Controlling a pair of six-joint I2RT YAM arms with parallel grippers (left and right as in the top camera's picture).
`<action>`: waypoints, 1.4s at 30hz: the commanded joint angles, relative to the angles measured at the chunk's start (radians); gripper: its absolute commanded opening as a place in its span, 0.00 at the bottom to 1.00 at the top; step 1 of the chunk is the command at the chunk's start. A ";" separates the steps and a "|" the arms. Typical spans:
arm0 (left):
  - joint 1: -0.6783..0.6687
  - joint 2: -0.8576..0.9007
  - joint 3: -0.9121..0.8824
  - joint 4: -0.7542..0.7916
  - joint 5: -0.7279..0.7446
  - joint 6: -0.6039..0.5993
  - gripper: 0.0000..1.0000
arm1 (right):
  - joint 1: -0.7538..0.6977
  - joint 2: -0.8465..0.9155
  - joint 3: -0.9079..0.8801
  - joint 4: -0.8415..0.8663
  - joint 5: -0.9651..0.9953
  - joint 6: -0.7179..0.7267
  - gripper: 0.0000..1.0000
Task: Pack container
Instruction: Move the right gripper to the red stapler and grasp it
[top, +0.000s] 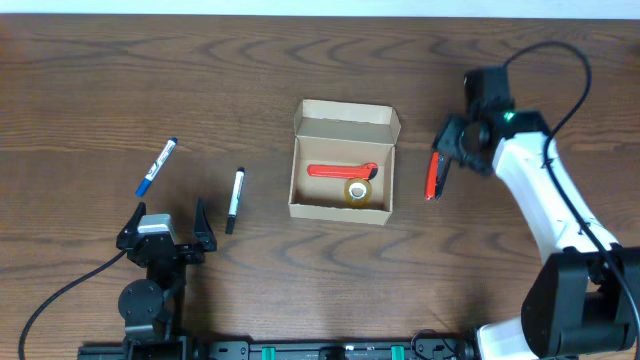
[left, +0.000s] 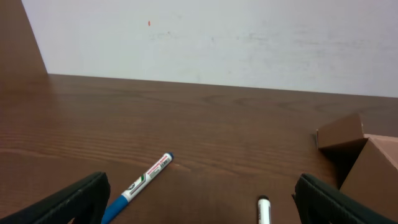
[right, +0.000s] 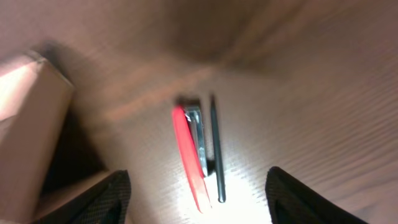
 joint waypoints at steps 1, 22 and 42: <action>-0.003 -0.005 -0.010 -0.048 0.011 -0.011 0.95 | 0.009 0.000 -0.126 0.051 -0.042 0.087 0.70; -0.003 -0.005 -0.010 -0.048 0.012 -0.038 0.95 | 0.017 0.000 -0.265 0.193 -0.078 0.149 0.73; -0.003 -0.005 -0.010 -0.048 0.012 -0.038 0.95 | 0.048 0.111 -0.265 0.243 -0.064 0.156 0.73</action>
